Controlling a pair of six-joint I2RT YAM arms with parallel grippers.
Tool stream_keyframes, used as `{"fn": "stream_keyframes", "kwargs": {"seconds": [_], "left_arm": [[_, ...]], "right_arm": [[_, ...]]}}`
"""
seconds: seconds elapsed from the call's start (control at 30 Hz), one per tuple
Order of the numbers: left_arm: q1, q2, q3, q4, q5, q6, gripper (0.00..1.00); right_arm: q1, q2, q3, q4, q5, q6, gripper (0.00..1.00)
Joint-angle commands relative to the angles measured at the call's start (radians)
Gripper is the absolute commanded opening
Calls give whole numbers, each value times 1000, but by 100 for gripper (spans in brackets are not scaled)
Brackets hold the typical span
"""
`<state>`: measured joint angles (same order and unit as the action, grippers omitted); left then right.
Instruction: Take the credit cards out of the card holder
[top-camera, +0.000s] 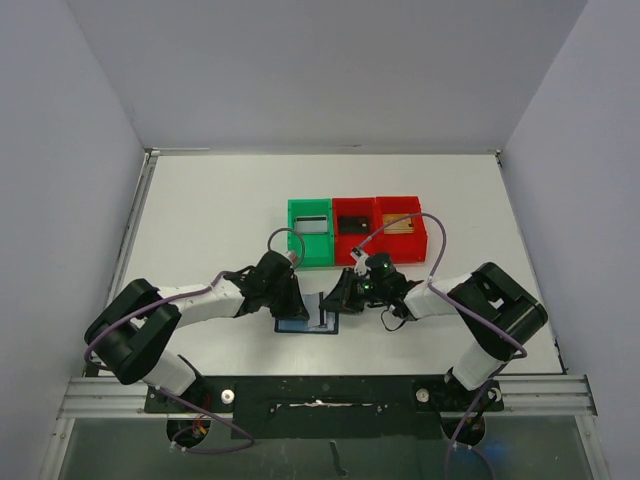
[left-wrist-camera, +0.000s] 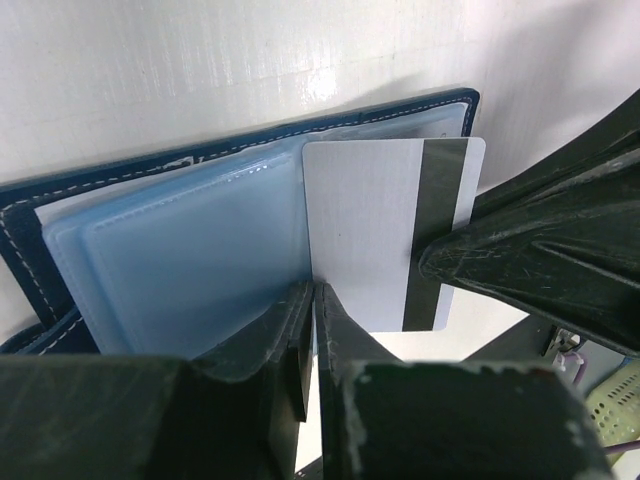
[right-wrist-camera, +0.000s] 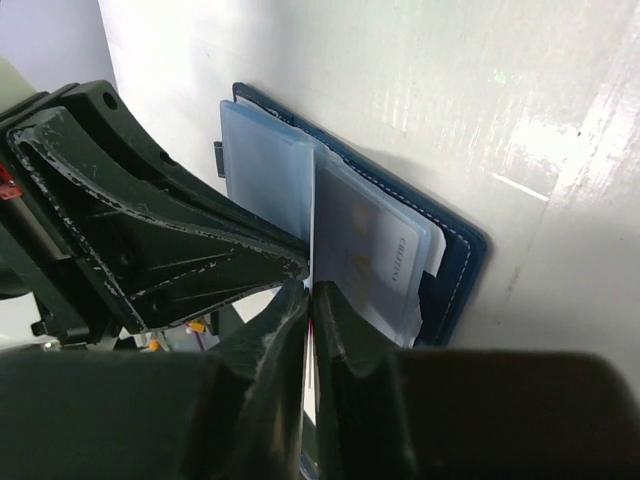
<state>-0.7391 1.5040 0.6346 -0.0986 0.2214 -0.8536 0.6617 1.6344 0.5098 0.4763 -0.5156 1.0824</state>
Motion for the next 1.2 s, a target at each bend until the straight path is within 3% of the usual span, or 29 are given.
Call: {"fn": "stream_keyframes", "kwargs": {"seconds": [0.0,0.13,0.23,0.5,0.67,0.83,0.97,1.17], "left_arm": [[-6,17,9,-23,-44,21,6],[-6,-19,19,-34,-60,22,11],[-6,-64,61,-57,-76,24,22],[23,-226,119,-158,-116,77,48],[108,-291,119,-178,-86,140,59],[203,-345,114,-202,-90,157,67],[211,-378,137,-292,-159,145,69],[211,-499,123,-395,-237,180,71]], "right_arm": [[-1,-3,48,-23,27,-27,3],[-1,-63,87,-161,69,-97,0],[-2,-112,110,-257,101,-147,0],[4,-229,100,-319,155,-182,0],[26,-299,88,-296,259,-212,0],[73,-356,100,-289,361,-323,0],[103,-421,112,-270,409,-361,0],[195,-534,82,-245,532,-567,0]]}}
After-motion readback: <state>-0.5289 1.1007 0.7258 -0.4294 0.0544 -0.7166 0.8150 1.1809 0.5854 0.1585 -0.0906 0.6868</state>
